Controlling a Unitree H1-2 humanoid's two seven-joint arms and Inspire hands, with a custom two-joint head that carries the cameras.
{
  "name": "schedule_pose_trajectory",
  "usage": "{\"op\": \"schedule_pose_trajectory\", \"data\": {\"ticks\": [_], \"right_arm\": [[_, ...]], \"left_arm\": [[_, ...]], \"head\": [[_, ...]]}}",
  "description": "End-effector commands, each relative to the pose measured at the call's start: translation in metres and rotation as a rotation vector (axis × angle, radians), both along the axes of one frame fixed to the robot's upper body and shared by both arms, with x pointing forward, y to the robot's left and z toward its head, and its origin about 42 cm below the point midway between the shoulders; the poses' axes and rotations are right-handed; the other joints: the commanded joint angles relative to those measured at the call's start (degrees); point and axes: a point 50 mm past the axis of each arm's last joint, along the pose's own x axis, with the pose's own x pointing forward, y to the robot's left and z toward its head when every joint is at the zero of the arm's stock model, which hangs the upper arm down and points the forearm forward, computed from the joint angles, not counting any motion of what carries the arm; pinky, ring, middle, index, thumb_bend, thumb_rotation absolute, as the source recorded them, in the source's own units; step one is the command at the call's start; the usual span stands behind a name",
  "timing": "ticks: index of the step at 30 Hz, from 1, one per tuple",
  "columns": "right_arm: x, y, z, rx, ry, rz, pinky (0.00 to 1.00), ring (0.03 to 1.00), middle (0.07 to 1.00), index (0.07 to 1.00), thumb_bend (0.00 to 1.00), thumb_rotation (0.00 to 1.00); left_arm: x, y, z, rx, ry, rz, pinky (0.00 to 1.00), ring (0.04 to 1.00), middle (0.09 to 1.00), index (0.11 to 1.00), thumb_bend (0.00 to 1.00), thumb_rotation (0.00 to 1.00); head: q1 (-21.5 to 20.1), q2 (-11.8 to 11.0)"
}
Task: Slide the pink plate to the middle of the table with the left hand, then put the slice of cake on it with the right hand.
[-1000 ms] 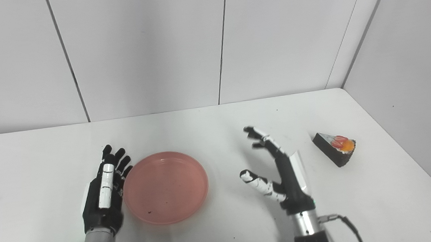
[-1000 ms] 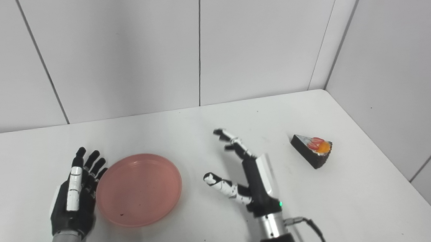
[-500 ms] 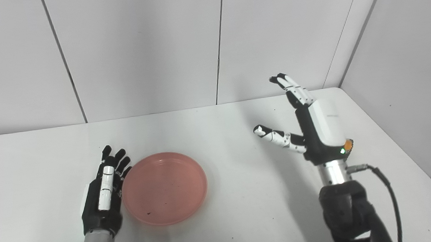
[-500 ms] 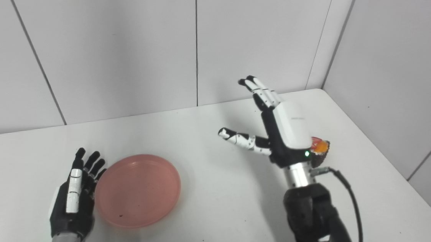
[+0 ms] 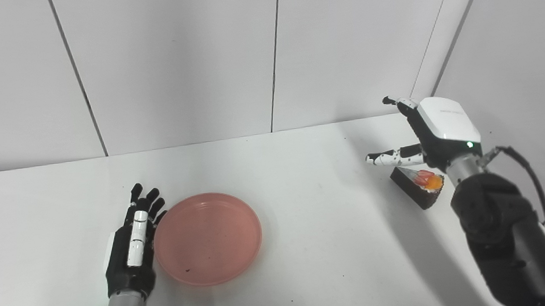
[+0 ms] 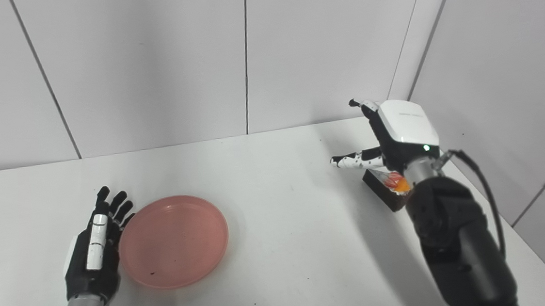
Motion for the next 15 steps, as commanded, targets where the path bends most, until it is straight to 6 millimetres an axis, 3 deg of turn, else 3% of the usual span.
{"op": "schedule_pose_trajectory", "data": {"ticks": [1, 11, 15], "right_arm": [[-0.001, -0.007, 0.022, -0.031, -0.022, -0.034, 0.59, 0.829, 0.859, 0.84, 0.9, 0.52], [-0.004, -0.024, 0.024, -0.043, 0.101, -0.097, 0.63, 0.88, 0.902, 0.837, 0.91, 0.5], [-0.004, -0.025, 0.02, -0.054, 0.135, -0.117, 0.58, 0.822, 0.876, 0.825, 0.89, 0.49]], "left_arm": [[0.002, -0.002, 0.0, 0.01, 0.002, -0.002, 0.89, 0.931, 0.937, 1.0, 0.71, 0.78], [0.004, -0.005, -0.002, 0.012, 0.004, -0.015, 0.9, 0.94, 0.941, 1.0, 0.66, 0.79], [0.004, -0.005, -0.001, 0.016, 0.003, -0.012, 0.89, 0.938, 0.945, 1.0, 0.64, 0.79]], "head": [[0.1, 0.1], [0.2, 0.0], [0.2, 0.1]]}}
